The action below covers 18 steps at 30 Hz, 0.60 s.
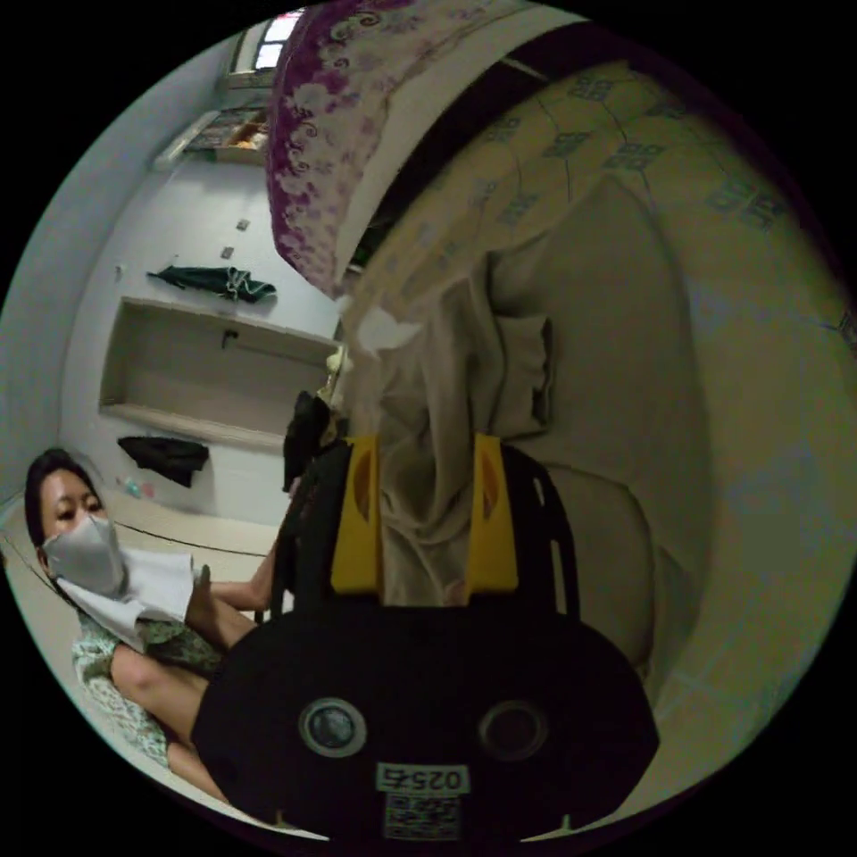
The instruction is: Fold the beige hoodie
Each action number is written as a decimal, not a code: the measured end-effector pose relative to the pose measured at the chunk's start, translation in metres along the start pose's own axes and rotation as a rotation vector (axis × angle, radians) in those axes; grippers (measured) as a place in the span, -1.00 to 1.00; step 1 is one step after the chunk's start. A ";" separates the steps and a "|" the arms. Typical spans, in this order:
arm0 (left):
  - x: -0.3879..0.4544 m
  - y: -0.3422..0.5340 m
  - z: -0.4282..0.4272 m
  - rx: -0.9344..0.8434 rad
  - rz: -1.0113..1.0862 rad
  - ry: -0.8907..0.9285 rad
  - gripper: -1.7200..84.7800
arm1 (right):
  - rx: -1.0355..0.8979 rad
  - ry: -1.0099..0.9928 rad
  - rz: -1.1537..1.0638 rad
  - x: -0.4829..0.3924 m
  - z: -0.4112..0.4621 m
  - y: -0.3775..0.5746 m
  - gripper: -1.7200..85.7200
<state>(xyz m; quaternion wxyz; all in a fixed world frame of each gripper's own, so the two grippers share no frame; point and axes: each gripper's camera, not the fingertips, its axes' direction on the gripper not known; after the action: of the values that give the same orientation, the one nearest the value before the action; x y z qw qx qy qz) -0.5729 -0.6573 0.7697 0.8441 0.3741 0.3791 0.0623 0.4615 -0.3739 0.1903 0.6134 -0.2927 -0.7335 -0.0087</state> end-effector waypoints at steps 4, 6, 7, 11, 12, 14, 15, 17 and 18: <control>0.004 -0.009 0.044 -0.117 -0.008 -0.061 -0.90 | -0.251 0.109 -0.037 -0.006 0.055 -0.006 -0.74; 0.015 -0.020 0.060 -0.216 0.016 0.006 -0.96 | -0.217 0.108 -0.143 -0.041 0.055 -0.006 -0.87; 0.022 -0.023 0.053 -0.181 0.061 0.053 -0.97 | -0.177 0.099 -0.172 -0.053 0.050 -0.004 -0.87; 0.063 -0.025 -0.041 0.185 0.313 0.011 -0.98 | 0.011 0.146 -0.310 -0.111 0.009 0.017 -0.88; 0.057 -0.027 -0.048 0.135 0.285 -0.024 -0.97 | -0.027 0.192 -0.283 -0.108 0.012 0.020 -0.88; 0.035 -0.024 -0.035 0.011 0.217 -0.031 -0.97 | -0.127 0.266 -0.242 -0.089 0.031 0.026 -0.86; 0.018 -0.014 -0.018 -0.050 0.157 -0.004 -0.96 | -0.210 0.322 -0.192 -0.069 0.050 0.032 -0.82; -0.003 0.010 0.012 -0.102 0.069 0.050 -0.92 | -0.330 0.337 -0.152 -0.041 0.075 0.051 -0.75; -0.011 0.029 0.032 -0.114 0.012 0.117 -0.86 | -0.355 0.287 -0.112 -0.028 0.081 0.066 -0.71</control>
<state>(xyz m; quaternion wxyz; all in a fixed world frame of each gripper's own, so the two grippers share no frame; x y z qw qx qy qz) -0.5530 -0.6600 0.8093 0.8401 0.3232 0.4214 0.1106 0.4203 -0.3008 0.1215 0.6489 -0.3507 -0.6407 -0.2132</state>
